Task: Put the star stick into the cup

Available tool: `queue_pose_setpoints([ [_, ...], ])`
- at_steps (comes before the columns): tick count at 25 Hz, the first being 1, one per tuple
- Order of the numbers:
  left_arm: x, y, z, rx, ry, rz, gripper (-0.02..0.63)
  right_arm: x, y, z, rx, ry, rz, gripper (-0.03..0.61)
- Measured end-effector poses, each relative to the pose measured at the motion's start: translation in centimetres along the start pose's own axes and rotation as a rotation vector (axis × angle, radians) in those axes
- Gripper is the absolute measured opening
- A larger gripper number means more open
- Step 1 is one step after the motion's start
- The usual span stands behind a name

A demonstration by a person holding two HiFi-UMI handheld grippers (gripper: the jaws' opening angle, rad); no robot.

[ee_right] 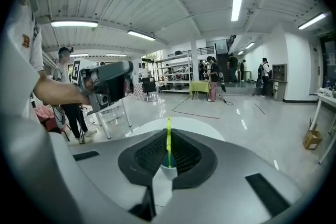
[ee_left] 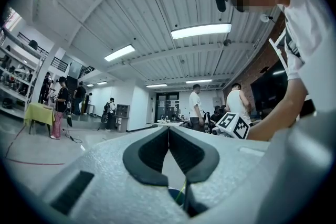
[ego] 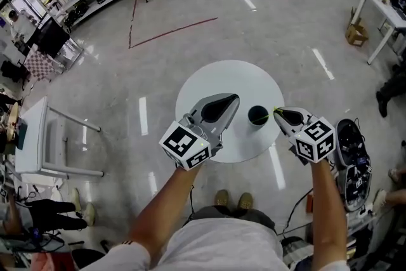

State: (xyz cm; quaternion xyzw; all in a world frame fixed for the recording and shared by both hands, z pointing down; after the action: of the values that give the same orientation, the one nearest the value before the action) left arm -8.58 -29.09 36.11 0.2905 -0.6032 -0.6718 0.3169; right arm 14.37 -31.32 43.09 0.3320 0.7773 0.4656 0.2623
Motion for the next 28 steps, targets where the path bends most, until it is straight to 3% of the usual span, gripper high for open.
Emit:
queue_pose_setpoints([
  [14,0.1,0.8,-0.8,0.013,-0.016,0.007,0.015,-0.9,1.0,-1.4,0.043,-0.034,-0.002,0.023],
  [28,0.1,1.3,-0.7,0.027,-0.007,0.011,0.015,-1.3,0.6,-1.4,0.017,-0.021,-0.027,0.025],
])
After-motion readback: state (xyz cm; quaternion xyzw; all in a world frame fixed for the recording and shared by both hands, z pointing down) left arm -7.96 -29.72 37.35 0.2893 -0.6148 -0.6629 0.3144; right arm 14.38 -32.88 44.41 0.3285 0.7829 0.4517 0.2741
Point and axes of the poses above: the fingertips, and each gripper's own axes: z backward along the fingers, x to its left, y out of its underside, the point moved 8 cm from there along z, backward along the fingers, and after that the axes turned 3 degrees about -z, right-handed, at the moved point
